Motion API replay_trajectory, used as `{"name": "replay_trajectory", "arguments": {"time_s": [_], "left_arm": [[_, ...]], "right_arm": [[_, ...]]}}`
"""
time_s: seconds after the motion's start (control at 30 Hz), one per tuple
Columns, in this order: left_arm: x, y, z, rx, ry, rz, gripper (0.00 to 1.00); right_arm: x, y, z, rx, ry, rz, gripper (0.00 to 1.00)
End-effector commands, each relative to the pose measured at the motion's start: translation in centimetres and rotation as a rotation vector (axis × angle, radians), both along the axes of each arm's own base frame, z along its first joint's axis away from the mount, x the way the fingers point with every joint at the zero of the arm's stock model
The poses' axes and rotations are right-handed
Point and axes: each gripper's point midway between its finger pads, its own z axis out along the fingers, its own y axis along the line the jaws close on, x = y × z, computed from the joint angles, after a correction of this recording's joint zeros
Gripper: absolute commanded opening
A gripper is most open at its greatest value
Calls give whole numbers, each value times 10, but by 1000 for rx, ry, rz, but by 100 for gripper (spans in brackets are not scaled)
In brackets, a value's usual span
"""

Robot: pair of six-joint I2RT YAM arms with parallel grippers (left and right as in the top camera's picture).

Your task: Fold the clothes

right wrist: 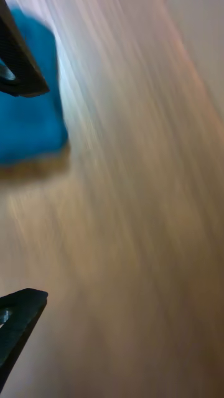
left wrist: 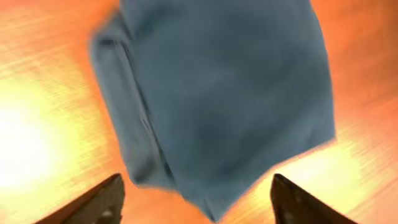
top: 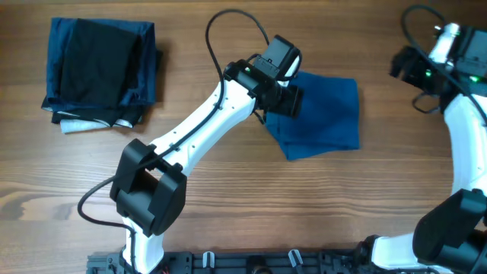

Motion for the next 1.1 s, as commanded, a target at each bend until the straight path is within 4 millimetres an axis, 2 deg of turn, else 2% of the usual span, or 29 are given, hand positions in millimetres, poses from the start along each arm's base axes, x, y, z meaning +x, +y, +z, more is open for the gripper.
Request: {"name": "replay_trajectory", "arguments": {"time_s": [0.0, 0.1, 0.3, 0.4, 0.5, 0.7, 0.77, 0.87, 0.93, 1.07], "left_arm": [[27, 4, -15, 54, -84, 58, 81], [39, 3, -31, 68, -100, 96, 84], [42, 11, -74, 159, -64, 107, 86], [39, 12, -89, 176, -40, 99, 88], [35, 8, -96, 185, -31, 89, 89], [34, 7, -96, 181, -28, 95, 91], [34, 6, -96, 180, -26, 93, 94], [25, -9, -94, 127, -13, -43, 99], [26, -16, -84, 121, -54, -140, 99], [39, -22, -56, 105, -112, -171, 100]], "right_arm": [[-11, -23, -6, -47, 49, -96, 99], [-11, -24, -7, -47, 49, -96, 99], [-11, -24, -7, -47, 50, -96, 99], [-11, -24, -7, -47, 49, -97, 99], [-11, -24, -6, -47, 49, -97, 99], [-11, -24, -6, -47, 49, -97, 99], [-11, -24, -6, -47, 49, -96, 99], [-11, -24, -7, -47, 49, -97, 99], [-11, -24, -6, -47, 49, -96, 100], [-11, -24, -7, -47, 49, -96, 100]]}}
